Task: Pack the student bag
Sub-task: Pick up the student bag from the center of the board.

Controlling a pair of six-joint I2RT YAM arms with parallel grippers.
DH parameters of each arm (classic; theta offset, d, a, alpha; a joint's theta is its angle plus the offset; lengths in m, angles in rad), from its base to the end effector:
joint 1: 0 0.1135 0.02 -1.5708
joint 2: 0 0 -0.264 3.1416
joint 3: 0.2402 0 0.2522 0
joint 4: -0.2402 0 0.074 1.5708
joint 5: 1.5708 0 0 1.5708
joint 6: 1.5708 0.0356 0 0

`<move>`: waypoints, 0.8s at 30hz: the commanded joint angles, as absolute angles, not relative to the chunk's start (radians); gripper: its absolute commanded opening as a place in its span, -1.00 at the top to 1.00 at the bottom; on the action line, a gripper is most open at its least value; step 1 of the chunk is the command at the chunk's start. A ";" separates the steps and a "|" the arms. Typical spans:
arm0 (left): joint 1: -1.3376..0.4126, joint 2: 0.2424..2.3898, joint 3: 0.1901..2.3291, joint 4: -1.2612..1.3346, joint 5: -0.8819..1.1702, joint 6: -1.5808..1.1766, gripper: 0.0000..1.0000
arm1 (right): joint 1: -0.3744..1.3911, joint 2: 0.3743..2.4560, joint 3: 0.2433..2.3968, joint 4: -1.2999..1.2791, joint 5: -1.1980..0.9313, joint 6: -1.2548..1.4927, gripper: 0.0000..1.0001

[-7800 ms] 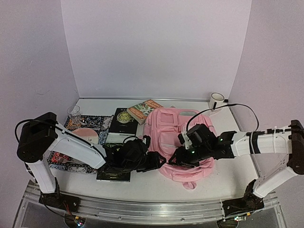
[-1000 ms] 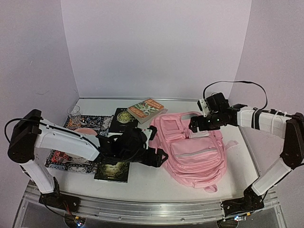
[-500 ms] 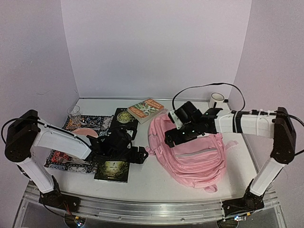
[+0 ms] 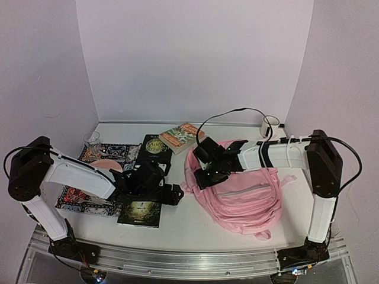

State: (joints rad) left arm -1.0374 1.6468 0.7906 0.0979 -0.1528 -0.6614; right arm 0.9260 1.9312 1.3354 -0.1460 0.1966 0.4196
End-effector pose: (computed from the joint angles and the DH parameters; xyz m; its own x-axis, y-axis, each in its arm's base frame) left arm 0.1700 -0.2772 0.1559 -0.7642 0.1002 -0.6372 0.4125 0.8354 -0.3633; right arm 0.2639 0.3393 0.1992 -0.6549 -0.2061 -0.7271 -0.4713 0.8634 0.1798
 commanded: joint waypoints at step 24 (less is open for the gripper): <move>-1.034 1.734 0.930 0.229 0.031 -0.405 -0.33 | 0.900 1.677 1.347 -0.203 0.146 0.317 1.00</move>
State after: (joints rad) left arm -1.0374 1.7192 0.9039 0.1534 -0.0244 -0.4624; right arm 0.9044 1.7611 1.3355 -0.2400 0.1557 0.3590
